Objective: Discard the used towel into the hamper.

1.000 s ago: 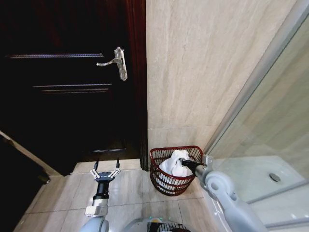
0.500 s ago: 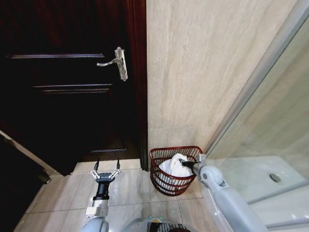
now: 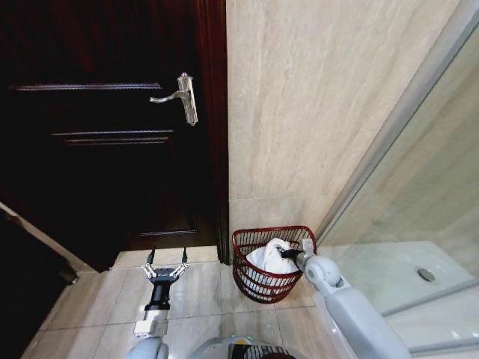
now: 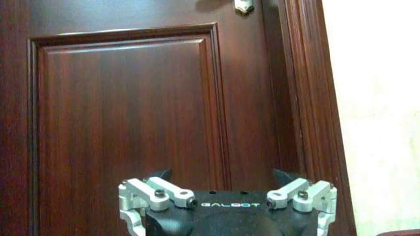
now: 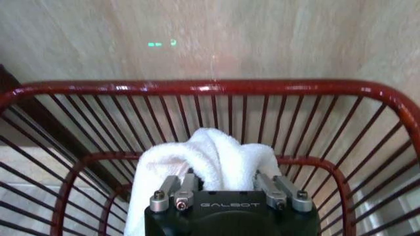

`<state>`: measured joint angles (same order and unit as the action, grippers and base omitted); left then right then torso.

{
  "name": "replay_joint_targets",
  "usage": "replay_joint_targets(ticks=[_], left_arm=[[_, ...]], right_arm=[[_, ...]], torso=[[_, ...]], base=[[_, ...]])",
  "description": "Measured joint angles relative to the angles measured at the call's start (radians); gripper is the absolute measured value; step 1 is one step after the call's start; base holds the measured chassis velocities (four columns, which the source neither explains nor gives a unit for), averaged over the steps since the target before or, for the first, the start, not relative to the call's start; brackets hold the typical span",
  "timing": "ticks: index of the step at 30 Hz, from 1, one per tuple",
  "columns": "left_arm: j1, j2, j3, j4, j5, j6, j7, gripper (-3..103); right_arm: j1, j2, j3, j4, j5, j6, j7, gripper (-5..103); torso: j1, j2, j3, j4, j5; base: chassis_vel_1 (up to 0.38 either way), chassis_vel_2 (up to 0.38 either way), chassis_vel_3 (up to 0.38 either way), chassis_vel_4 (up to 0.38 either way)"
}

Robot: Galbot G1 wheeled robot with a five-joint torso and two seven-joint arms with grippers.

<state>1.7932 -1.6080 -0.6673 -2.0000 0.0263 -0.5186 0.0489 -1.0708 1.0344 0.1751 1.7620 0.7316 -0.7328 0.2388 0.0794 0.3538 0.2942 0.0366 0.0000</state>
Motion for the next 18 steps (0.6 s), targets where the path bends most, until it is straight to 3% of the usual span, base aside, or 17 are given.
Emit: replay_joint_targets(ticks=[2,5,6,8,10,16,18], left_arm=[[0.000,0.000,0.001,0.000,0.001,0.000,0.000,100],[0.003,0.000,0.001,-0.001,0.001,0.000,0.000,100],[0.003,0.000,0.001,-0.001,0.001,0.000,0.000,100],[0.008,0.000,0.001,-0.001,0.001,-0.002,0.000,100],[0.010,0.000,0.001,-0.001,0.000,-0.004,0.000,100],[0.012,0.000,0.002,0.000,0.000,-0.007,0.000,100],[0.012,0.000,0.004,0.000,0.002,-0.007,0.000,100]], right_arm=[[0.005,-0.018,-0.012,0.009,0.014,0.000,0.003,47],[0.030,-0.081,-0.053,0.030,0.025,0.000,-0.007,63],[0.030,-0.081,-0.053,0.030,0.025,0.000,-0.007,63],[0.041,-0.099,-0.069,0.051,0.037,-0.001,0.002,74],[0.042,-0.104,-0.073,0.064,0.043,-0.001,0.010,74],[0.019,-0.110,-0.055,0.133,0.058,-0.001,0.046,99],[0.011,-0.108,-0.046,0.145,0.062,-0.001,0.052,100]], torso=[[0.000,0.000,0.000,0.0000,0.0002],[0.000,0.000,0.000,-0.0001,-0.0002],[0.000,0.000,0.000,-0.0001,-0.0002],[0.000,0.000,0.000,0.0000,0.0000],[0.000,0.000,0.000,0.0000,0.0001],[0.000,0.000,0.000,0.0000,-0.0001],[0.000,0.000,0.000,0.0000,-0.0001]], base=[[0.000,0.000,0.000,0.000],[0.000,0.000,0.000,0.000],[0.000,0.000,0.000,0.000],[0.000,0.000,0.000,0.000],[0.000,0.000,0.000,0.000],[0.000,0.000,0.000,0.000],[0.000,0.000,0.000,0.000]])
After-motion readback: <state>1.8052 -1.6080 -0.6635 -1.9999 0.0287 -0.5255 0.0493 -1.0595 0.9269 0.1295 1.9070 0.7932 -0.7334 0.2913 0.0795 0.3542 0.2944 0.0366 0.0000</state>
